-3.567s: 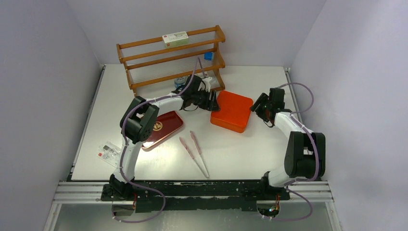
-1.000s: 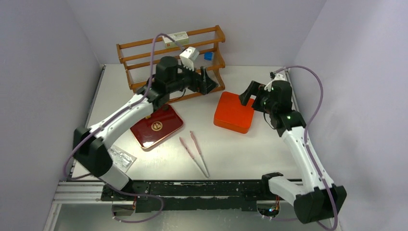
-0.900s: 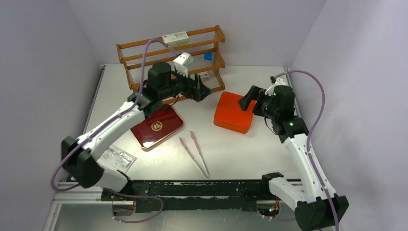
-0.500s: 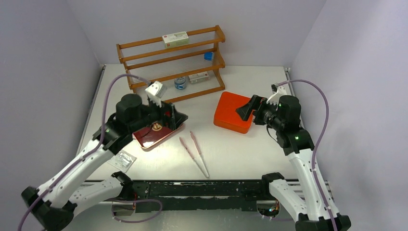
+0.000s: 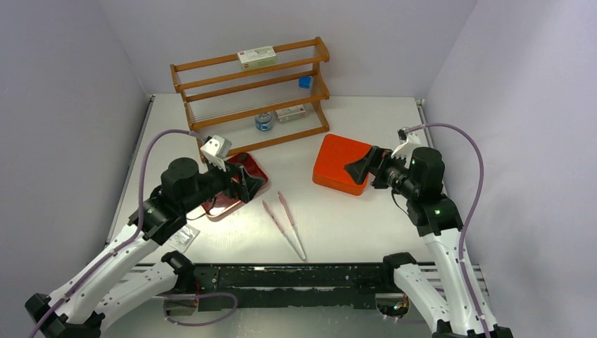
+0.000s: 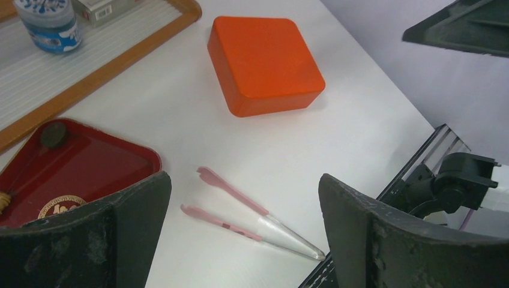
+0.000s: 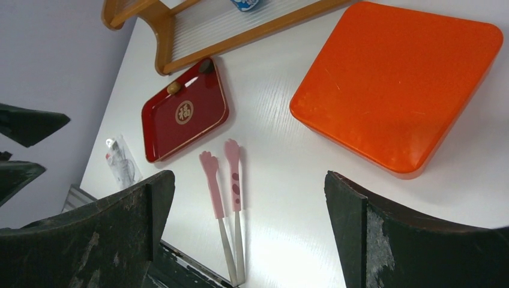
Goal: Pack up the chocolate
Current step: Reset both arms
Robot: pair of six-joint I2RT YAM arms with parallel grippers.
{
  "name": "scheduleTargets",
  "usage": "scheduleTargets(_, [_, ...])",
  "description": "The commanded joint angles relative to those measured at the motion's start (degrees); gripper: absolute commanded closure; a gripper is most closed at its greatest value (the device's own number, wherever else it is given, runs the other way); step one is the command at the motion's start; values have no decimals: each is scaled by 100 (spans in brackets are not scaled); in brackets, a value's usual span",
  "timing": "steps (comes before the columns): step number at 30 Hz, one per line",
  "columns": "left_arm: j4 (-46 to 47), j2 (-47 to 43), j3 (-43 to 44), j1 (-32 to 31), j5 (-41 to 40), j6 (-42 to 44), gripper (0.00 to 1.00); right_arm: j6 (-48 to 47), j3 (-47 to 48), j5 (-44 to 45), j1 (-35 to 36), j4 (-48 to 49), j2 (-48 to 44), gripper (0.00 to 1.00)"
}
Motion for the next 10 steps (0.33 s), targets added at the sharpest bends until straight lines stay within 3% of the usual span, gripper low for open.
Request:
scheduleTargets(1, [46, 67, 196, 16, -100, 27, 2, -67, -30, -56, 20, 48, -223, 0])
scheduleTargets(10, [-63, -81, 202, 19, -319, 131, 2, -66, -131, 142, 21, 183, -560, 0])
